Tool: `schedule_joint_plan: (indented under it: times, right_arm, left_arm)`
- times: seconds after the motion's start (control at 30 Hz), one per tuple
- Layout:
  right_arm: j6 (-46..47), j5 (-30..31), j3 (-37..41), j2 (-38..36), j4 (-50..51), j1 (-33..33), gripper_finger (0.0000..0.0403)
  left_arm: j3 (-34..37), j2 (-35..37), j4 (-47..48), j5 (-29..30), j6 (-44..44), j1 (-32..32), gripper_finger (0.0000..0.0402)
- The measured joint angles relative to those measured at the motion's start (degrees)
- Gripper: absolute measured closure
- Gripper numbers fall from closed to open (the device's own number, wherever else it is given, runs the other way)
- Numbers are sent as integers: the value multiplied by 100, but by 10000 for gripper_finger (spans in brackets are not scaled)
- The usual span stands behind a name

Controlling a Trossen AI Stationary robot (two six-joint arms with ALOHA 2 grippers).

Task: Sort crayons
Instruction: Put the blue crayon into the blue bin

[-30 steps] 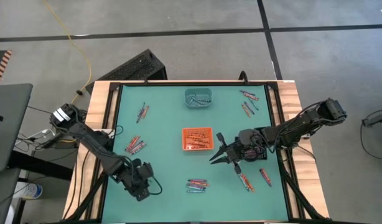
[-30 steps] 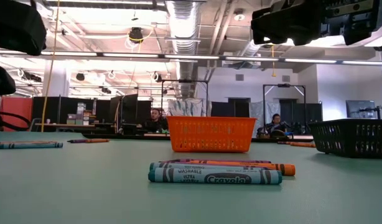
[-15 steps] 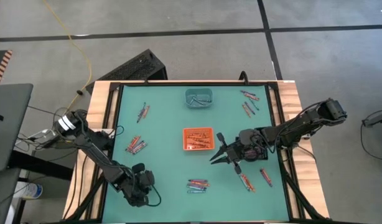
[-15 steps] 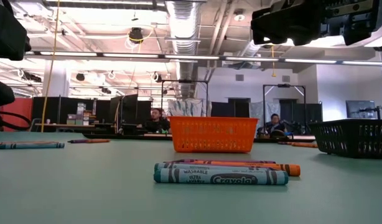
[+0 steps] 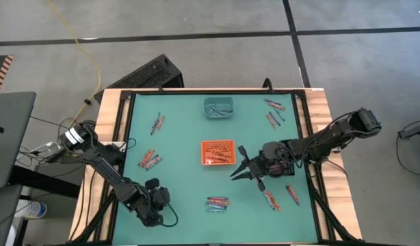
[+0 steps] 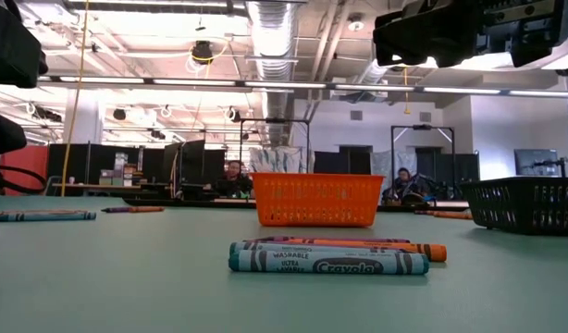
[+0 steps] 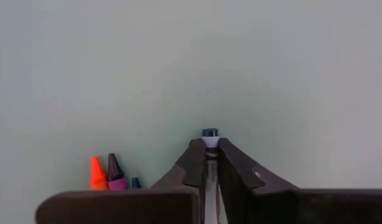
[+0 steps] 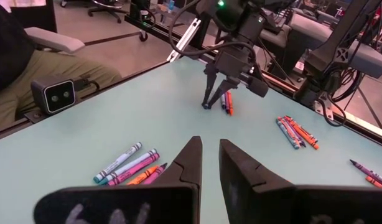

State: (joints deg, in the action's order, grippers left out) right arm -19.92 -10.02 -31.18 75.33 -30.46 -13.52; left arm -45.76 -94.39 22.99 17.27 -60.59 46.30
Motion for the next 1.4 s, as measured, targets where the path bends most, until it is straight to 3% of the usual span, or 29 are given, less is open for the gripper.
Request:
schedule_joint_plan:
  times: [0.13,0.47,0.87,1.4]
  right_arm:
    - [2,0,0,0,-2,0,349]
    - [15,0,0,0,4,0,349]
    - [35,0,0,0,9,0,349]
    - [42,0,0,0,7,0,349]
  left_arm:
    - [-42,52,-20,80,185,-6,388]
    - [-226,639,-117,967,844,-96,388]
    - [-251,1036,-898,2196,2479,-431,388]
    - [-87,1036,-1403,2206,3189,-1010,388]
